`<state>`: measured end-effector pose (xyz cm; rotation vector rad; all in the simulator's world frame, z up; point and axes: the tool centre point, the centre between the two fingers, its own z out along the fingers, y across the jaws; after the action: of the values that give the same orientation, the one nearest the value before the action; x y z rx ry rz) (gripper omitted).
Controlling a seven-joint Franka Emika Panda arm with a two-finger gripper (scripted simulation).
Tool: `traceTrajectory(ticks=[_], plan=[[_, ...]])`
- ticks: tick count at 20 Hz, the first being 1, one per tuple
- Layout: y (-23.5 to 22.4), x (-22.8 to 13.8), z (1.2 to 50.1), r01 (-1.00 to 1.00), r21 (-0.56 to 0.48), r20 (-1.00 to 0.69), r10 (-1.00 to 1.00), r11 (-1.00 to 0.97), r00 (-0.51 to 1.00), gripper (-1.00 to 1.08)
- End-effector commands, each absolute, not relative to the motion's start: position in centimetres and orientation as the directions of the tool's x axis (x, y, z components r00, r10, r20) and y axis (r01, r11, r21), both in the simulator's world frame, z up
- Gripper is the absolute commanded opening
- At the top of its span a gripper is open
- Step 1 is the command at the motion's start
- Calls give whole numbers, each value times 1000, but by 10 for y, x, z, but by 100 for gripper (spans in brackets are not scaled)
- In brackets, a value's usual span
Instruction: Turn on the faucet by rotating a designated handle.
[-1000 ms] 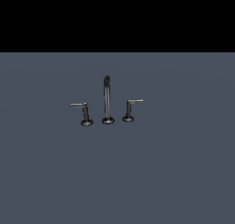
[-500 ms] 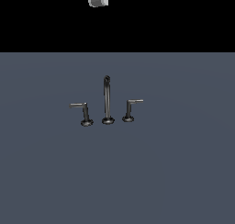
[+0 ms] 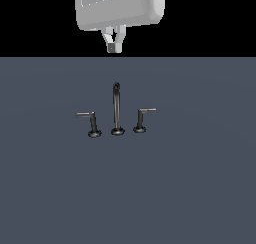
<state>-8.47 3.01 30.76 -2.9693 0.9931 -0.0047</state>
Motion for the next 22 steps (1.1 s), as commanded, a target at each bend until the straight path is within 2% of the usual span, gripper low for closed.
traceTrajectory(ticks=[1, 22], plan=[[28, -69, 292, -643, -11, -1, -643, -765, 766, -100], [-29, 50, 159, -913, -2, 1, -913, -408, 408, -100]])
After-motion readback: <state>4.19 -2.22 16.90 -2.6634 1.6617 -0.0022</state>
